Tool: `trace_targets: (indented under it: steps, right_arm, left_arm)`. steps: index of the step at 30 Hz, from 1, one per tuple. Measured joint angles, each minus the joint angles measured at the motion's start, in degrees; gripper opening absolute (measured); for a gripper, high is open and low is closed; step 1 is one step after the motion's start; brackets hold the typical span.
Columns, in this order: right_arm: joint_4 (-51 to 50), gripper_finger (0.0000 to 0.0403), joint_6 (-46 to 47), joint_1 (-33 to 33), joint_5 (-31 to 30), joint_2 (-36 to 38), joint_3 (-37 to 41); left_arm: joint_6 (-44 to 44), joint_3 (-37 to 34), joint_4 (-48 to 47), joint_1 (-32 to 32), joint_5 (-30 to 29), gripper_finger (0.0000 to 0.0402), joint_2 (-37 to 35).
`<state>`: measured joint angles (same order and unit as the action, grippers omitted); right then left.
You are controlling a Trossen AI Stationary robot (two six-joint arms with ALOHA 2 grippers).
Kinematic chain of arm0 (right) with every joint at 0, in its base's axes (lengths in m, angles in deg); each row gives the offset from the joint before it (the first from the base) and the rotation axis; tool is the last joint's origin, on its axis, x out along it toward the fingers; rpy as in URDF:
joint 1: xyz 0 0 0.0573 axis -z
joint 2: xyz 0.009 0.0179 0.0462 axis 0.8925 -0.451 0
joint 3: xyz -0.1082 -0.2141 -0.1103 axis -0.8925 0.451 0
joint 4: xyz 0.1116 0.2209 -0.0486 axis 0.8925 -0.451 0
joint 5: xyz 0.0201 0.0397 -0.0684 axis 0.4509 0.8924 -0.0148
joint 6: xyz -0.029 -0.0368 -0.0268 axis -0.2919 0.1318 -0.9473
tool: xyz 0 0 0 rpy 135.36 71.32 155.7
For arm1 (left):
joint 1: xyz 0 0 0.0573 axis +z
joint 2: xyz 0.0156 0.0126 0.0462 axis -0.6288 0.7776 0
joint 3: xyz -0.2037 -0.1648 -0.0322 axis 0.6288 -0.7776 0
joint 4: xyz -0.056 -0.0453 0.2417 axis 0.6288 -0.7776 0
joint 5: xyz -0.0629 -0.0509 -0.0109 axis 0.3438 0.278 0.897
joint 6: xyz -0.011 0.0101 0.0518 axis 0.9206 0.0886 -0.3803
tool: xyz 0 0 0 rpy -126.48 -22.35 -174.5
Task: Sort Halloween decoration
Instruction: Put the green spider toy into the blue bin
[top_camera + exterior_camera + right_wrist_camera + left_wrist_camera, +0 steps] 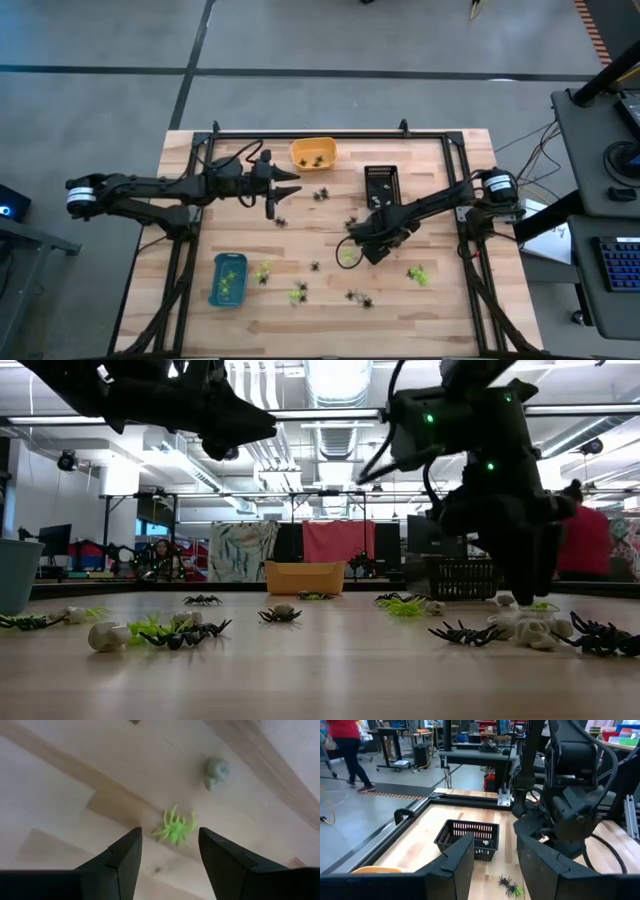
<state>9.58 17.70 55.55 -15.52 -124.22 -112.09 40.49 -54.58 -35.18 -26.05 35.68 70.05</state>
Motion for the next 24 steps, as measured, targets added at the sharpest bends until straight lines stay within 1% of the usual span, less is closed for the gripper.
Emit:
trace_targets:
  steps: [3, 6, 9, 17, 20, 24]
  right_arm:
    - [3.33, 0.0182, 0.14, 0.00, 0.08, 0.25, 2.12]
    - [5.04, 0.0168, 0.28, 0.00, 0.15, 0.36, 3.16]
    - [5.92, 0.0144, 0.01, 0.00, 0.14, 0.42, 3.44]
    - [6.52, 0.0063, -3.12, -0.02, 0.23, 0.43, 3.01]
    - [6.46, 0.0043, -4.45, -0.02, 0.21, 0.75, 2.98]
    - [6.38, 0.0029, -5.95, -0.02, -0.08, 1.25, 3.10]
  left_arm:
    - [-0.07, 0.01, 1.94, 0.00, 0.00, 0.0133, 0.38]
    - [-0.09, 0.02, 3.07, 0.00, 0.00, 0.0133, 0.65]
    - [-0.09, 0.02, 3.87, 0.00, 0.00, 0.0133, 0.65]
    - [0.85, 0.02, 5.37, 0.00, 0.02, 0.0132, 0.65]
    - [1.56, 0.02, 5.48, 0.00, 0.02, 0.0132, 0.65]
    - [2.66, 0.02, 5.81, 0.00, 0.04, 0.0132, 0.65]
